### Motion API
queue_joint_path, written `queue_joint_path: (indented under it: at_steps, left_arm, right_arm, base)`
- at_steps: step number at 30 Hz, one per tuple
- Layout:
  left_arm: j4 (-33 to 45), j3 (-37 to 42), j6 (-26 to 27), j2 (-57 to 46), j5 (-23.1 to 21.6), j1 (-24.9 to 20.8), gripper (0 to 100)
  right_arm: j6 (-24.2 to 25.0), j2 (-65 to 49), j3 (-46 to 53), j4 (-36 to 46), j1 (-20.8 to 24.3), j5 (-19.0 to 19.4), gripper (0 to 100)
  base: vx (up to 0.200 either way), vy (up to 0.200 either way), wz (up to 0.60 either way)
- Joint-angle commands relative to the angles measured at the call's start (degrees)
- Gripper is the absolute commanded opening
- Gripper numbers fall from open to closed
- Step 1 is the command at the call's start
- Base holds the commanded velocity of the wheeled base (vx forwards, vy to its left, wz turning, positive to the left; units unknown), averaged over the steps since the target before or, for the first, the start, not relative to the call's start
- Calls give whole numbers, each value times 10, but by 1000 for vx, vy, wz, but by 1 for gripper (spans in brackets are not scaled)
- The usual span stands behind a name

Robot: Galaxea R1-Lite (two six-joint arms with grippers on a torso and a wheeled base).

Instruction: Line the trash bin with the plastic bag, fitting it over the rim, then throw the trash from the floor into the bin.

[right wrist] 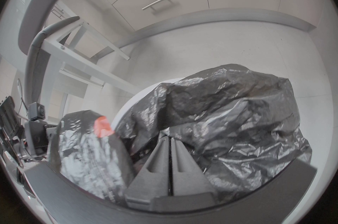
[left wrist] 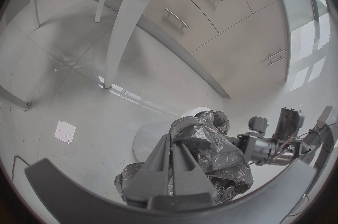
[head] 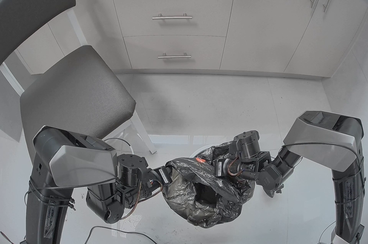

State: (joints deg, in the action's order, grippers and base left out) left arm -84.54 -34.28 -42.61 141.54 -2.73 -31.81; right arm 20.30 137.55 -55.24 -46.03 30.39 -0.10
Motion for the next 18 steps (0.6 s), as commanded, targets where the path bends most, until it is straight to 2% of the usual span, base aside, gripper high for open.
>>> queue_joint_path:
  at_steps: [1, 11, 18]
  left_arm:
    - [-1, 0, 0, 0, 0, 0, 0]
    - [-1, -1, 0, 2, 0, 0, 0]
    - [-1, -1, 0, 3, 0, 0, 0]
  right_arm:
    - [0, 38, -26, 3, -16, -1, 0]
    - [-1, 64, -49, 14, -31, 1, 0]
    - [4, -8, -21, 27, -24, 1, 0]
  base:
    - [0, 0, 0]
    - [0, 0, 0]
    - [0, 0, 0]
